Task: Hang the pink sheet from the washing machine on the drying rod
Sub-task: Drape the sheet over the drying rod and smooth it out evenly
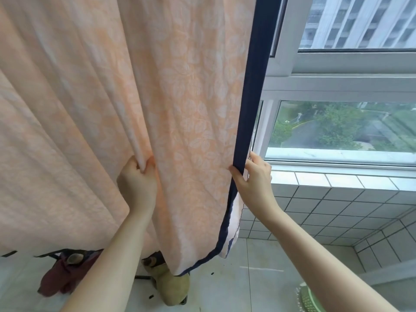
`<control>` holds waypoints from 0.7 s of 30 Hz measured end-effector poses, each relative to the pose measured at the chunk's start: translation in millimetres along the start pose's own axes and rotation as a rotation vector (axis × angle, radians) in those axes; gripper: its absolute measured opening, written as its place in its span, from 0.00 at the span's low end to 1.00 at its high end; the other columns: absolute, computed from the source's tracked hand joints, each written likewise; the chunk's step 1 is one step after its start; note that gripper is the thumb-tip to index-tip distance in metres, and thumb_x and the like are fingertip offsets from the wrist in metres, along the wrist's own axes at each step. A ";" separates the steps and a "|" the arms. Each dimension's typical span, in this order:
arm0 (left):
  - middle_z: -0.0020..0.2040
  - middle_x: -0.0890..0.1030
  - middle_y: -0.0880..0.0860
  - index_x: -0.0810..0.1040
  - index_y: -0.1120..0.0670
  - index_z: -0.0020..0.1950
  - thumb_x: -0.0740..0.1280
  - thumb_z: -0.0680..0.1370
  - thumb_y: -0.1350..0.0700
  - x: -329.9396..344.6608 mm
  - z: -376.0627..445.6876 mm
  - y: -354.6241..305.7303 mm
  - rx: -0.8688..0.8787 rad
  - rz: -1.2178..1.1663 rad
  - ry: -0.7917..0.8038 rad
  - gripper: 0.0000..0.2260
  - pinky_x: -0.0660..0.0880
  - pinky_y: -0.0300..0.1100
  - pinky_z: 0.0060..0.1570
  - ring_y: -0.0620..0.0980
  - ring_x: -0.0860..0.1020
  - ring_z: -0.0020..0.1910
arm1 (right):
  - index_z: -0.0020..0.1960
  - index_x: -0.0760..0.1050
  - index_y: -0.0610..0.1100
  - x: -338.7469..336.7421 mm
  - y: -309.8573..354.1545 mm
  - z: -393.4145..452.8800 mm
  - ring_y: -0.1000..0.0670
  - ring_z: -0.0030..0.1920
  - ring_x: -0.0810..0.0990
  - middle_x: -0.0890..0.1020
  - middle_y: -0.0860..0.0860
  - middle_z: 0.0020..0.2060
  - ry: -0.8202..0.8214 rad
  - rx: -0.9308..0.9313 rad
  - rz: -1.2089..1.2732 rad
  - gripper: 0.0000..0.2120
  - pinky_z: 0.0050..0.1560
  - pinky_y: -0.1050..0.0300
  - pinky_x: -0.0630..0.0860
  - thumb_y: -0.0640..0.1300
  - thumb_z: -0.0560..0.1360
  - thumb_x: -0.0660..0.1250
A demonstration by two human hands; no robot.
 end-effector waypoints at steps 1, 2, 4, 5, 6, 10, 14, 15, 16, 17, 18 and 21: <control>0.27 0.71 0.52 0.69 0.58 0.31 0.68 0.76 0.59 2.8 -5.5 -0.8 0.031 0.023 0.031 0.15 0.62 0.41 0.29 0.52 0.70 0.27 | 0.53 0.80 0.51 -0.1 -2.9 1.6 0.41 0.61 0.67 0.75 0.53 0.63 -0.002 0.019 -0.033 0.07 0.59 0.42 0.66 0.48 0.78 0.65; 0.26 0.71 0.52 0.69 0.57 0.30 0.67 0.76 0.60 5.8 -11.4 0.1 0.054 0.050 0.066 0.16 0.60 0.40 0.28 0.51 0.69 0.26 | 0.54 0.80 0.50 -0.3 -7.3 3.2 0.40 0.61 0.67 0.75 0.53 0.63 -0.003 0.032 -0.052 0.08 0.59 0.42 0.66 0.47 0.78 0.65; 0.25 0.71 0.53 0.69 0.57 0.29 0.67 0.76 0.61 11.4 -21.0 4.3 0.079 0.094 0.126 0.16 0.59 0.40 0.26 0.50 0.68 0.25 | 0.54 0.80 0.50 0.8 -19.6 7.5 0.38 0.60 0.70 0.76 0.51 0.64 0.002 0.034 -0.078 0.08 0.59 0.40 0.66 0.47 0.78 0.64; 0.25 0.72 0.53 0.69 0.57 0.29 0.68 0.76 0.61 12.8 -24.1 7.0 0.078 0.106 0.152 0.17 0.59 0.40 0.26 0.50 0.68 0.25 | 0.54 0.79 0.51 1.6 -26.0 9.1 0.37 0.60 0.71 0.76 0.50 0.64 0.012 0.035 -0.092 0.08 0.59 0.40 0.66 0.48 0.77 0.64; 0.25 0.72 0.52 0.69 0.57 0.28 0.68 0.76 0.60 13.9 -26.3 10.1 0.065 0.112 0.174 0.17 0.59 0.40 0.26 0.50 0.68 0.25 | 0.54 0.79 0.51 2.4 -31.8 10.0 0.37 0.61 0.71 0.76 0.50 0.64 0.024 0.049 -0.096 0.08 0.59 0.41 0.66 0.48 0.77 0.64; 0.25 0.72 0.51 0.69 0.57 0.27 0.70 0.76 0.60 11.4 -28.6 16.3 -0.006 0.106 0.195 0.18 0.59 0.39 0.26 0.48 0.68 0.24 | 0.54 0.79 0.51 -1.6 -37.7 9.1 0.38 0.59 0.72 0.77 0.52 0.62 0.004 0.059 -0.100 0.08 0.57 0.41 0.69 0.46 0.77 0.64; 0.24 0.70 0.48 0.66 0.53 0.26 0.71 0.75 0.57 15.4 -26.0 13.0 -0.037 0.187 0.266 0.21 0.59 0.39 0.27 0.47 0.69 0.24 | 0.52 0.80 0.50 -6.9 -41.3 12.0 0.39 0.55 0.73 0.79 0.53 0.56 -0.011 0.113 -0.108 0.07 0.53 0.42 0.72 0.44 0.78 0.64; 0.24 0.70 0.48 0.66 0.52 0.26 0.71 0.75 0.56 16.8 -26.2 13.6 -0.051 0.212 0.281 0.21 0.59 0.39 0.27 0.47 0.69 0.25 | 0.52 0.80 0.50 -7.2 -43.3 12.7 0.39 0.55 0.73 0.80 0.52 0.56 0.001 0.135 -0.104 0.07 0.53 0.41 0.72 0.44 0.78 0.64; 0.24 0.70 0.49 0.66 0.53 0.26 0.71 0.75 0.55 18.2 -26.8 15.2 -0.069 0.227 0.296 0.21 0.59 0.39 0.27 0.47 0.69 0.25 | 0.52 0.80 0.49 -7.5 -44.7 12.7 0.39 0.55 0.74 0.80 0.52 0.54 0.011 0.149 -0.091 0.08 0.54 0.40 0.73 0.44 0.78 0.64; 0.24 0.70 0.49 0.66 0.53 0.26 0.72 0.75 0.54 18.7 -28.0 17.0 -0.082 0.231 0.308 0.21 0.59 0.39 0.27 0.47 0.70 0.25 | 0.52 0.81 0.49 -8.3 -45.1 12.2 0.39 0.54 0.75 0.80 0.52 0.53 0.018 0.148 -0.075 0.08 0.54 0.40 0.74 0.44 0.77 0.64; 0.24 0.70 0.49 0.67 0.53 0.26 0.72 0.76 0.54 18.7 -29.2 18.3 -0.092 0.220 0.315 0.21 0.60 0.39 0.27 0.47 0.70 0.25 | 0.52 0.81 0.48 -10.5 -43.7 11.0 0.40 0.53 0.75 0.79 0.54 0.51 0.020 0.140 -0.058 0.07 0.54 0.40 0.74 0.43 0.77 0.65; 0.25 0.72 0.49 0.69 0.55 0.28 0.71 0.76 0.54 14.9 -28.9 14.6 -0.090 0.123 0.290 0.19 0.62 0.39 0.27 0.47 0.71 0.25 | 0.52 0.81 0.46 -23.0 -29.2 10.7 0.46 0.55 0.76 0.77 0.59 0.49 0.020 0.075 0.003 0.07 0.56 0.46 0.74 0.41 0.77 0.66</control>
Point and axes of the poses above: each hand's wrist, its own z-axis towards the middle knuckle, its own x-axis out of the palm, y = z × x, the point moved 4 cm from there along z, towards the middle knuckle
